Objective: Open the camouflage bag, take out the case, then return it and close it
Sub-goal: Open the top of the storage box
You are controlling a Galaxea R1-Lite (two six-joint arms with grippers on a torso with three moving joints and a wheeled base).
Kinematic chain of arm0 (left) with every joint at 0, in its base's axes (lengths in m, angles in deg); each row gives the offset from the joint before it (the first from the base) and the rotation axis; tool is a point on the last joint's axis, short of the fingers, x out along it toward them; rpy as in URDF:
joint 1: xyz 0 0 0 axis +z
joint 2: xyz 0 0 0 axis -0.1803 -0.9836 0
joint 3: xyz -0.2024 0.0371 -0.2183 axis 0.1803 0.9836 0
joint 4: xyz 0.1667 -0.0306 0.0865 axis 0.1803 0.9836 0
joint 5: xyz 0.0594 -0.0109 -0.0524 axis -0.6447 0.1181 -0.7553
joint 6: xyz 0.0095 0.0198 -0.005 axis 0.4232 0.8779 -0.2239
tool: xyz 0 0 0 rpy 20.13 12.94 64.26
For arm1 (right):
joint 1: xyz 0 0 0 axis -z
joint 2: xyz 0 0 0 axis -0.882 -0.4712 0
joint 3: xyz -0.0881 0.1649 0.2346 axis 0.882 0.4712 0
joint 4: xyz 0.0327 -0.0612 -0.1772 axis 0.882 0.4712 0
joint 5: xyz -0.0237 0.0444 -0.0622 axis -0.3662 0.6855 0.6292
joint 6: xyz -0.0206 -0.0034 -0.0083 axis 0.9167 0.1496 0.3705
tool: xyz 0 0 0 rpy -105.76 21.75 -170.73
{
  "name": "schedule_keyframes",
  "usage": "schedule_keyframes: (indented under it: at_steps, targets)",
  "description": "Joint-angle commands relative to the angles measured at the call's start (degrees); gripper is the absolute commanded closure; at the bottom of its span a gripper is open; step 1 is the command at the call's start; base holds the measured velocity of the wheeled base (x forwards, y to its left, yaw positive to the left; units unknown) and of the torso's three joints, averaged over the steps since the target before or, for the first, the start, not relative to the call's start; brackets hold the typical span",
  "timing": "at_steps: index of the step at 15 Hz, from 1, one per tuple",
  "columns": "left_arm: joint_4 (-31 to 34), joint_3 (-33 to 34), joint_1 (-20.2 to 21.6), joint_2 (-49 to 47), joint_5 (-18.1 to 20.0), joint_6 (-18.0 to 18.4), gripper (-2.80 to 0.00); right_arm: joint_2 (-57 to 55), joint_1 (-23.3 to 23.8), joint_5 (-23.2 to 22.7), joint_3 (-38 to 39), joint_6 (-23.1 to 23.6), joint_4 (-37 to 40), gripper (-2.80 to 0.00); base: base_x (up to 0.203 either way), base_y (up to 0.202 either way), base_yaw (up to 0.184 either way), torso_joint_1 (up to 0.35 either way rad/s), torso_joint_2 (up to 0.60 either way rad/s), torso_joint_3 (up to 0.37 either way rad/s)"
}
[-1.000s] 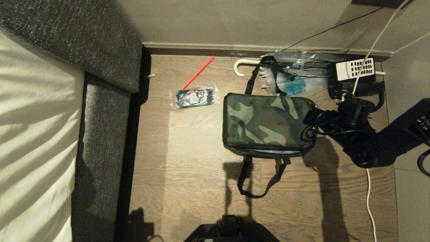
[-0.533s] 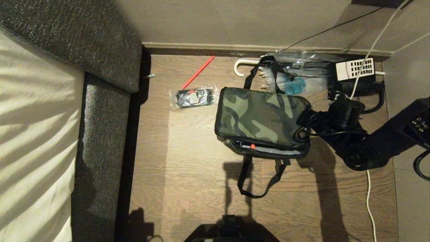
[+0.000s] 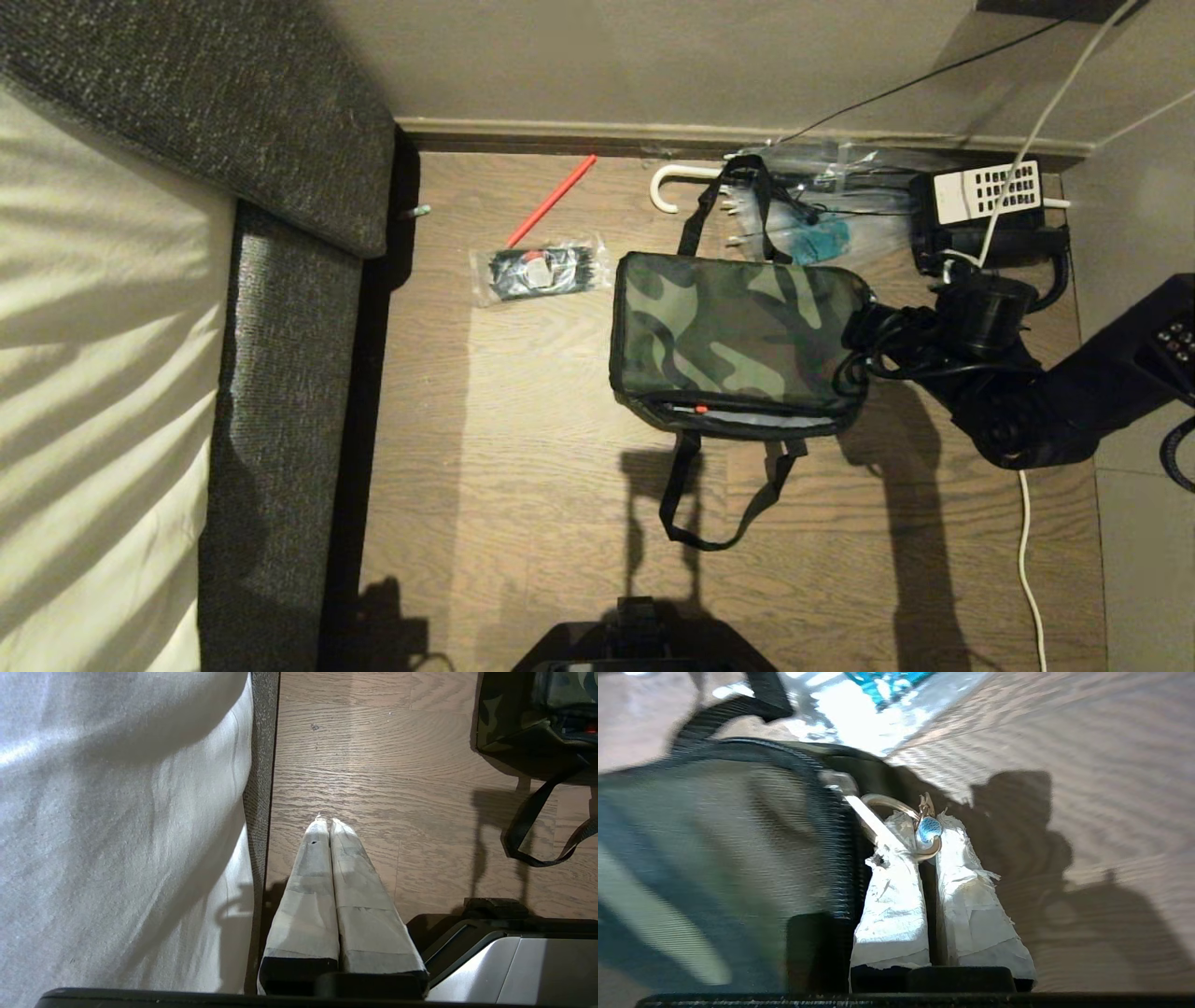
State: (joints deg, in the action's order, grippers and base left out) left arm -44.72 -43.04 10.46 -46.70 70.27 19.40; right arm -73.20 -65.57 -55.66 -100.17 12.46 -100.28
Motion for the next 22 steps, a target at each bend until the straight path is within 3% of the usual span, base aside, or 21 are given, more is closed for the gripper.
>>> schedule_keyframes:
  at_steps: [1, 15, 22]
  targets:
    - [0.0, 0.1, 0.0, 0.1, 0.0, 0.0, 0.0, -0.8, 1.7, -0.4, -0.7, 0.9, -0.3, 0.0, 0.0, 0.0, 0.0, 0.0, 0.0, 0.0]
    - [0.0, 0.1, 0.0, 0.0, 0.0, 0.0, 0.0, -1.9, 2.7, -1.5, -9.1, -4.4, -0.2, 0.0, 0.0, 0.0, 0.0, 0.0, 0.0, 0.0]
    - [0.0, 0.1, 0.0, 0.1, 0.0, 0.0, 0.0, -1.5, 1.9, -3.3, -8.3, -5.6, -1.3, 0.0, 0.0, 0.0, 0.0, 0.0, 0.0, 0.0]
